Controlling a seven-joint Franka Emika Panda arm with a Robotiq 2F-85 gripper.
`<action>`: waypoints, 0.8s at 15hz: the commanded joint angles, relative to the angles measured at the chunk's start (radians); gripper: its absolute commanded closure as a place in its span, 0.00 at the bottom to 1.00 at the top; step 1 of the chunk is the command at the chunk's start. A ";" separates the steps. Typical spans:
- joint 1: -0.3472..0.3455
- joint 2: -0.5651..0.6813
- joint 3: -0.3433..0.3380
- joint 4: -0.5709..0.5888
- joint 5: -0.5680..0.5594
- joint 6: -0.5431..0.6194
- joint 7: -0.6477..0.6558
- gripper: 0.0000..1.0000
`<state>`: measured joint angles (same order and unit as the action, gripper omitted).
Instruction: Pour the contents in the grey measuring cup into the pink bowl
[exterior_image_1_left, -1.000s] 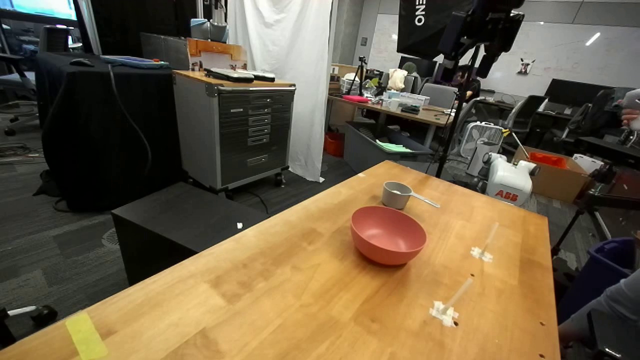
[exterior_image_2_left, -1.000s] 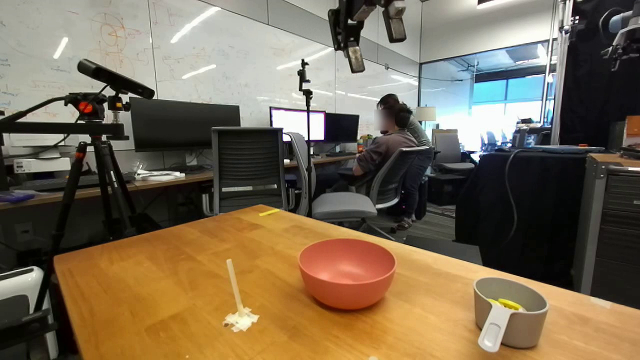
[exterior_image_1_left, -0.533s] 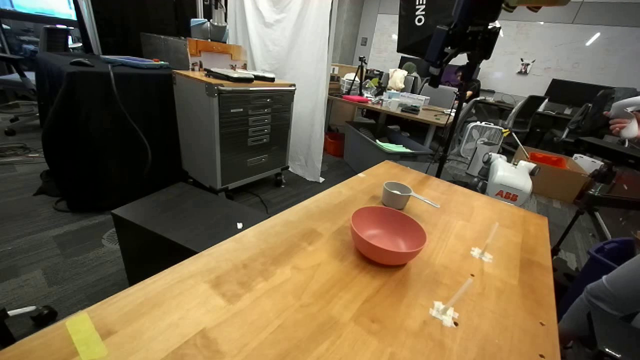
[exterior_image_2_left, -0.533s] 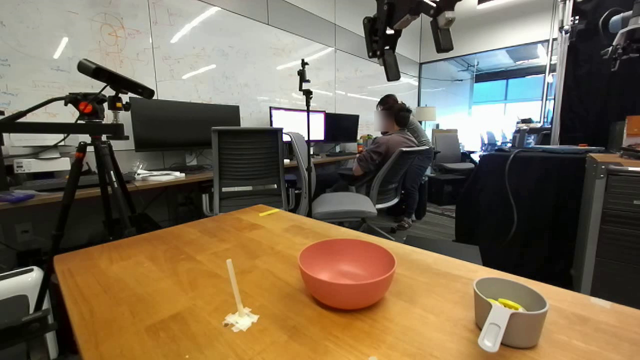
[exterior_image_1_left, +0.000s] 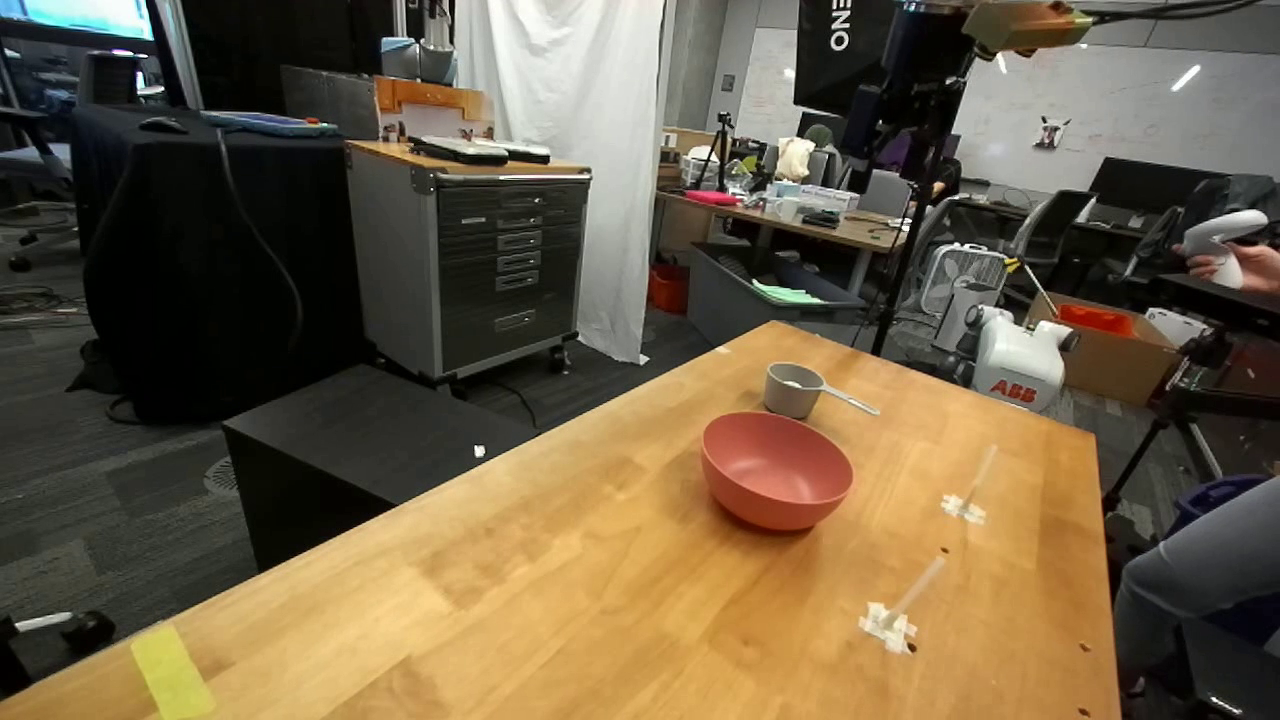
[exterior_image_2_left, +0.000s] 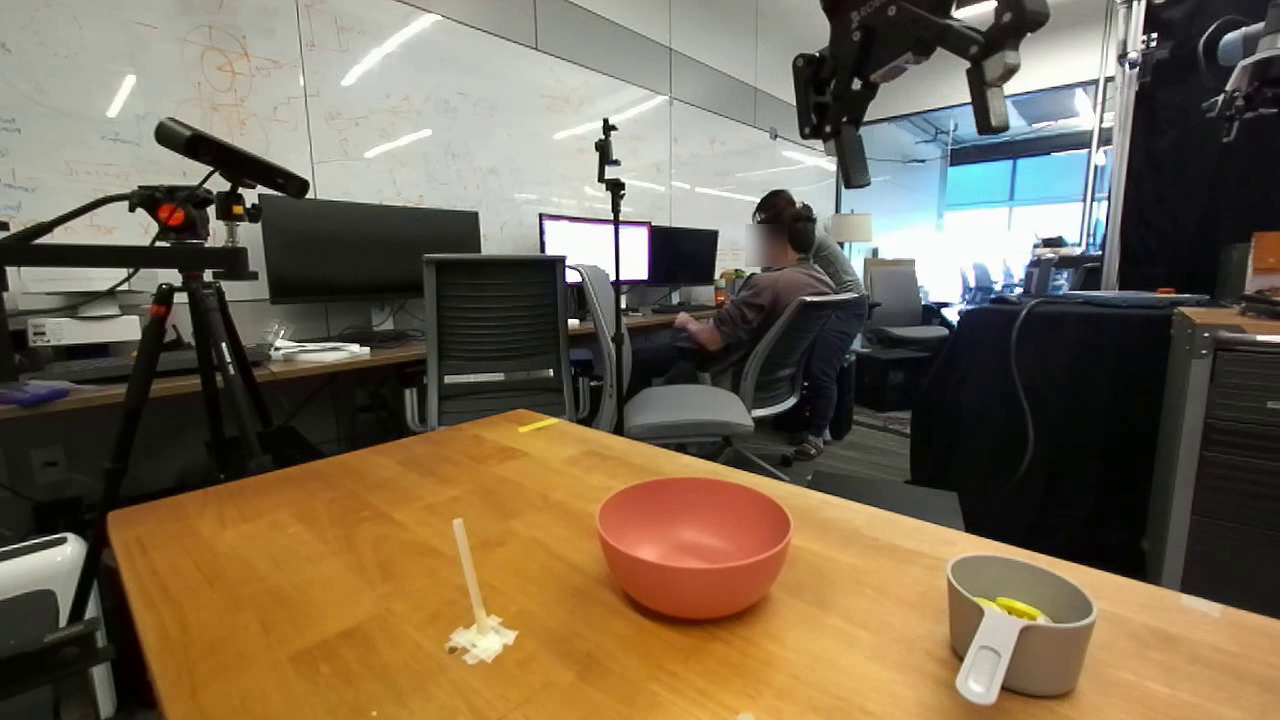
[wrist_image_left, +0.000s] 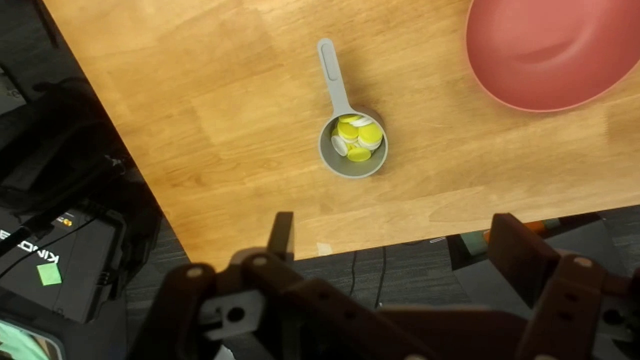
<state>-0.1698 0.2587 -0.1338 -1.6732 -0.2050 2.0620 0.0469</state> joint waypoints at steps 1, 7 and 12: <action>0.003 0.021 -0.011 0.025 0.010 -0.016 -0.017 0.00; -0.005 0.061 -0.011 0.080 0.024 -0.044 -0.040 0.00; -0.008 0.061 -0.015 0.091 0.002 -0.051 -0.068 0.00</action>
<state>-0.1825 0.3185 -0.1350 -1.5995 -0.1886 2.0186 0.0085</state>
